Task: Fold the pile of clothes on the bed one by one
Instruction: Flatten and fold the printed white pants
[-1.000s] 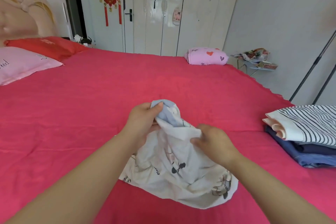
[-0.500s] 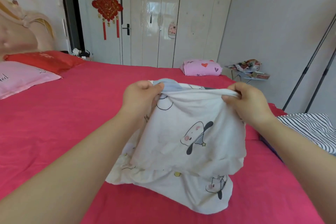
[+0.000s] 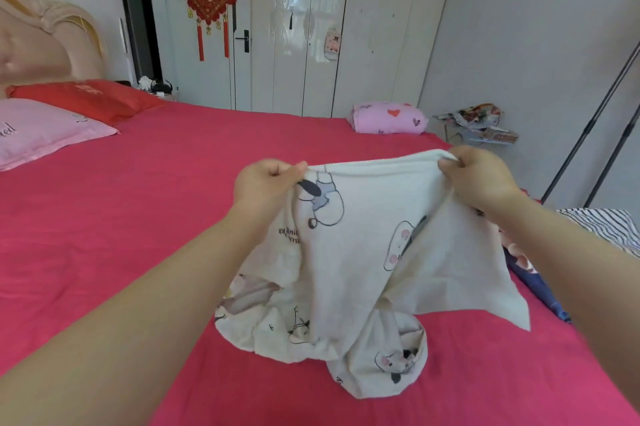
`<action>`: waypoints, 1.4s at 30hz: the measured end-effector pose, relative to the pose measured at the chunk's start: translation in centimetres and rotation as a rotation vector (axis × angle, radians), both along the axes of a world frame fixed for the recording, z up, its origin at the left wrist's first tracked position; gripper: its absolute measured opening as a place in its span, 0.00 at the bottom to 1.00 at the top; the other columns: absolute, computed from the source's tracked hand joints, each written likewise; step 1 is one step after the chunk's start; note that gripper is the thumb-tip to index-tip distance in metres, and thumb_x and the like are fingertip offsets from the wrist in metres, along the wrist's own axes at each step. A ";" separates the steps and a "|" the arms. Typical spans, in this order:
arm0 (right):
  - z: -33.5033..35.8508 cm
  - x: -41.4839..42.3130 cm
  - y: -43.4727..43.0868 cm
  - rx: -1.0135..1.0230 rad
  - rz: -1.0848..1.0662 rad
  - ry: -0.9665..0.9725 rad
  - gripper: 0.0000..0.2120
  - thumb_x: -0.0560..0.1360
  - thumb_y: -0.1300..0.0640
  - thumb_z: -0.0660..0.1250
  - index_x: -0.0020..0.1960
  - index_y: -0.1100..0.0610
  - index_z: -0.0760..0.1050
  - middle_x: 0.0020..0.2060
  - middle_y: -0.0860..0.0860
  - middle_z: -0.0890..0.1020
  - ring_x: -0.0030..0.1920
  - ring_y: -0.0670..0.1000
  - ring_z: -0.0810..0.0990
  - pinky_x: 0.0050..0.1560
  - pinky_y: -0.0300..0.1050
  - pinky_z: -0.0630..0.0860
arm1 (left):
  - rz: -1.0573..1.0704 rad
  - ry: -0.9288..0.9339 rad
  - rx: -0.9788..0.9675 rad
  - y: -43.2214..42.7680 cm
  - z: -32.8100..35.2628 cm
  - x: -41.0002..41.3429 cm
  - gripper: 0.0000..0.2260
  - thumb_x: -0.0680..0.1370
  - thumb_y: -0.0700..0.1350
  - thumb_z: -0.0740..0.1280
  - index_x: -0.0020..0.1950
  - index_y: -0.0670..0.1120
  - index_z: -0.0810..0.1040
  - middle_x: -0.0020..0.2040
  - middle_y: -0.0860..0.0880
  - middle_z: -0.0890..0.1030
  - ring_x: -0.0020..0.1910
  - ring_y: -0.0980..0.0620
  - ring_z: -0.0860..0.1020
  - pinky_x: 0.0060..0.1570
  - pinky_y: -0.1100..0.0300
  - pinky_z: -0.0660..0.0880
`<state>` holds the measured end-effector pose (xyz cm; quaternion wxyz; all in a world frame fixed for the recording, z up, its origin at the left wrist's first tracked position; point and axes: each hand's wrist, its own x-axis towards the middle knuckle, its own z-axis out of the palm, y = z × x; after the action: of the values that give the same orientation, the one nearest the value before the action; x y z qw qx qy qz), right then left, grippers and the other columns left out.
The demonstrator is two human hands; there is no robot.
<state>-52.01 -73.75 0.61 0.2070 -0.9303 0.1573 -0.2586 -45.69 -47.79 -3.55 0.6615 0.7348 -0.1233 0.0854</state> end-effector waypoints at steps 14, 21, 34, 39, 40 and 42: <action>-13.5 2.7 -1.8 -0.042 -0.161 0.391 0.26 0.73 0.58 0.65 0.70 0.54 0.66 0.65 0.61 0.71 0.64 0.61 0.70 0.63 0.50 0.68 | -0.088 0.315 0.674 4.7 -17.7 3.7 0.15 0.76 0.40 0.66 0.63 0.44 0.74 0.57 0.46 0.78 0.53 0.50 0.76 0.46 0.63 0.67; -19.9 5.5 13.2 -0.379 0.663 0.497 0.25 0.74 0.49 0.66 0.69 0.47 0.66 0.69 0.49 0.67 0.71 0.51 0.60 0.73 0.50 0.53 | -0.173 0.253 0.902 5.3 -21.3 5.8 0.21 0.76 0.42 0.66 0.69 0.47 0.69 0.66 0.49 0.74 0.64 0.52 0.72 0.61 0.63 0.67; -14.9 8.0 8.1 -0.037 0.231 0.229 0.04 0.78 0.56 0.61 0.50 0.57 0.72 0.38 0.52 0.77 0.46 0.57 0.77 0.39 0.45 0.63 | -0.184 0.253 1.052 7.3 -21.1 6.9 0.17 0.65 0.61 0.62 0.42 0.50 0.79 0.59 0.46 0.73 0.64 0.46 0.68 0.55 0.57 0.69; -7.7 6.0 4.2 -0.092 0.202 0.118 0.06 0.77 0.57 0.63 0.42 0.55 0.67 0.31 0.45 0.68 0.40 0.51 0.69 0.35 0.44 0.55 | -0.113 0.025 0.751 5.2 -14.6 7.3 0.14 0.74 0.43 0.69 0.30 0.52 0.70 0.29 0.55 0.73 0.29 0.62 0.72 0.30 0.69 0.65; -6.1 5.5 3.5 -0.075 0.171 0.096 0.07 0.77 0.57 0.63 0.41 0.55 0.67 0.31 0.44 0.68 0.39 0.51 0.68 0.35 0.44 0.57 | -0.082 -0.026 0.697 5.1 -12.3 7.4 0.12 0.74 0.43 0.69 0.31 0.50 0.73 0.29 0.54 0.75 0.29 0.63 0.73 0.30 0.69 0.65; -3.0 4.3 2.2 -0.063 0.110 0.054 0.08 0.77 0.56 0.62 0.40 0.57 0.69 0.32 0.46 0.69 0.38 0.52 0.69 0.34 0.44 0.61 | -0.042 -0.109 0.606 4.6 -7.1 7.5 0.08 0.74 0.44 0.69 0.35 0.44 0.78 0.31 0.50 0.80 0.31 0.59 0.73 0.31 0.67 0.65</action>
<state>-47.71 -71.59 -2.39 0.1871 -0.9503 0.1032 -0.2265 -38.17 -43.15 -10.61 0.4064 0.8902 -0.1933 0.0704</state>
